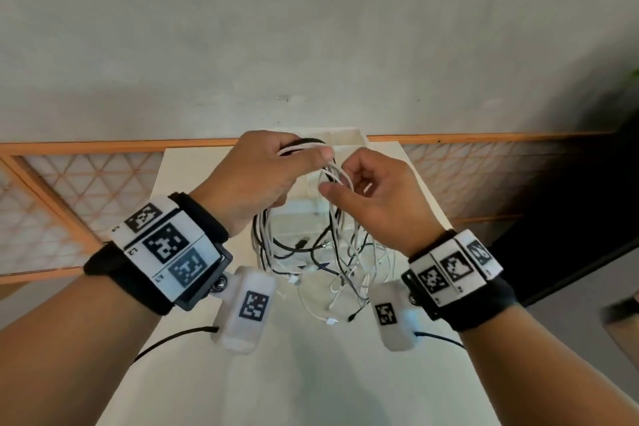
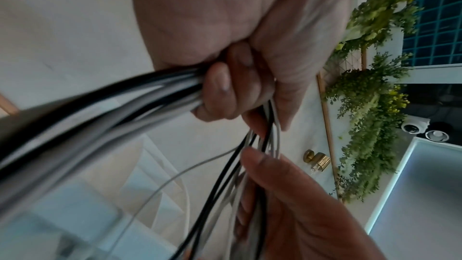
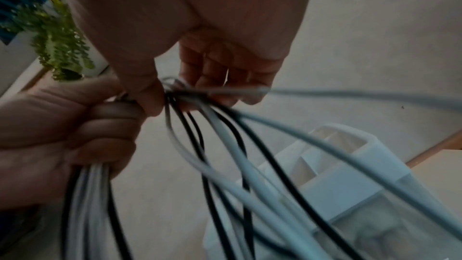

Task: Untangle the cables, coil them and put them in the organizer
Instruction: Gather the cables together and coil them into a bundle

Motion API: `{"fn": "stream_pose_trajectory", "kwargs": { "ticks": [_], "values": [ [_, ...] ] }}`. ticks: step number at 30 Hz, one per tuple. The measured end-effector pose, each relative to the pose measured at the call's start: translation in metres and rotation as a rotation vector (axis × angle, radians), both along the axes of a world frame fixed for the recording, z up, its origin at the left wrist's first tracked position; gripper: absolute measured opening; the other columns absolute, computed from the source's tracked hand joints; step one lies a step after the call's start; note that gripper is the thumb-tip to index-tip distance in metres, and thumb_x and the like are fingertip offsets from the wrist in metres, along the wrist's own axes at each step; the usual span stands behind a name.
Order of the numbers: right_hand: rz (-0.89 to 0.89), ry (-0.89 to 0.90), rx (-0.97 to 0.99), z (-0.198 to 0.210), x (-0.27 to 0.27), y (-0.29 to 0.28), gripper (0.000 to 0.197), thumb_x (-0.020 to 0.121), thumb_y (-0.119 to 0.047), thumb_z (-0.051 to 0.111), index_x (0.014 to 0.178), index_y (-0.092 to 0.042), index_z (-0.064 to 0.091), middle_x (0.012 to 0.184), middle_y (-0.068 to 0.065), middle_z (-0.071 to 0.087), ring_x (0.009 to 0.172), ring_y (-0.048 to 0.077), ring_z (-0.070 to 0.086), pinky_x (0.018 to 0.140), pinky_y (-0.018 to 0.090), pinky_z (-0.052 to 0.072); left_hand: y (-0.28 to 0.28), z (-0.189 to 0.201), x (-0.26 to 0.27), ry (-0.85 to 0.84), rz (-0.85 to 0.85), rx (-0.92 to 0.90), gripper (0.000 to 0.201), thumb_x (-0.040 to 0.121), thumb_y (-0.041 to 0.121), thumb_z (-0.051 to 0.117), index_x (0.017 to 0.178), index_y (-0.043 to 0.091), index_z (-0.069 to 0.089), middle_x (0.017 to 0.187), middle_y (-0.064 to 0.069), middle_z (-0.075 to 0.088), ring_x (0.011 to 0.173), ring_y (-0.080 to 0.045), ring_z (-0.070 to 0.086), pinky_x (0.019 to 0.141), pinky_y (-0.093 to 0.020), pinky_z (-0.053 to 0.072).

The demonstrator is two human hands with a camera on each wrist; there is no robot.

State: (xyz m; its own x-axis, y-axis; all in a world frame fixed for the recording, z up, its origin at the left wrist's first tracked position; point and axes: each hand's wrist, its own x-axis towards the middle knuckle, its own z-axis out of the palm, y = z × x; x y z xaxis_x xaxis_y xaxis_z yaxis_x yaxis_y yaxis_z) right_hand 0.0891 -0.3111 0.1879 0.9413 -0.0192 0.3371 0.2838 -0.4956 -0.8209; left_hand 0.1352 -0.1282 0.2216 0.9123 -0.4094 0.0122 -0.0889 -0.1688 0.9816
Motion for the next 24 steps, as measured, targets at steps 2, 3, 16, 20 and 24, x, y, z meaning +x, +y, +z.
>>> {"fn": "stream_pose_trajectory", "kwargs": {
  "ticks": [2, 3, 16, 20, 24],
  "values": [
    [-0.011, 0.026, 0.075, 0.001, 0.006, 0.006, 0.029, 0.079, -0.016, 0.083, 0.069, -0.014, 0.056, 0.057, -0.007, 0.052, 0.050, 0.008, 0.042, 0.051, 0.022, 0.036, 0.003, 0.002, -0.001, 0.011, -0.020, 0.107, 0.031, 0.086, 0.037, 0.073, 0.091, 0.007, 0.074, 0.048, 0.006, 0.026, 0.044, -0.016, 0.020, 0.045, -0.023, 0.020],
    [-0.008, 0.028, 0.138, 0.003, 0.008, 0.005, 0.029, 0.077, -0.015, 0.085, 0.068, -0.016, 0.057, 0.058, -0.005, 0.053, 0.052, 0.010, 0.044, 0.052, 0.025, 0.038, 0.006, 0.001, 0.001, 0.026, -0.008, 0.161, 0.030, 0.086, 0.039, 0.072, 0.085, 0.009, 0.075, 0.049, 0.003, 0.026, 0.044, -0.017, 0.020, 0.045, -0.024, 0.019],
    [0.161, 0.464, -0.299, -0.065, -0.005, -0.050, 0.027, 0.087, -0.022, 0.070, 0.067, -0.016, 0.053, 0.062, -0.001, 0.060, 0.064, 0.027, 0.067, 0.068, 0.045, 0.056, 0.013, 0.011, 0.014, 0.380, 0.113, -0.152, 0.023, 0.093, 0.022, 0.064, 0.075, 0.007, 0.059, 0.043, 0.009, 0.022, 0.036, -0.008, 0.016, 0.037, -0.020, 0.013],
    [-0.015, 0.496, -0.659, -0.058, 0.001, -0.063, 0.028, 0.094, -0.032, 0.059, 0.068, -0.025, 0.068, 0.075, -0.004, 0.072, 0.077, 0.016, 0.068, 0.078, 0.035, 0.053, 0.007, 0.006, 0.007, 0.346, 0.000, -0.078, 0.020, 0.092, 0.020, 0.066, 0.077, 0.006, 0.062, 0.043, 0.008, 0.023, 0.038, -0.010, 0.016, 0.040, -0.021, 0.013],
    [-0.320, 0.100, 0.115, -0.007, 0.009, -0.071, 0.019, 0.093, -0.014, 0.064, 0.076, -0.017, 0.071, 0.066, 0.000, 0.073, 0.065, 0.017, 0.061, 0.067, 0.032, 0.048, 0.006, -0.012, 0.004, 0.297, -0.072, 0.351, 0.028, 0.090, 0.029, 0.070, 0.085, 0.002, 0.071, 0.047, 0.003, 0.031, 0.041, -0.013, 0.022, 0.039, -0.022, 0.020]
  ]
}}
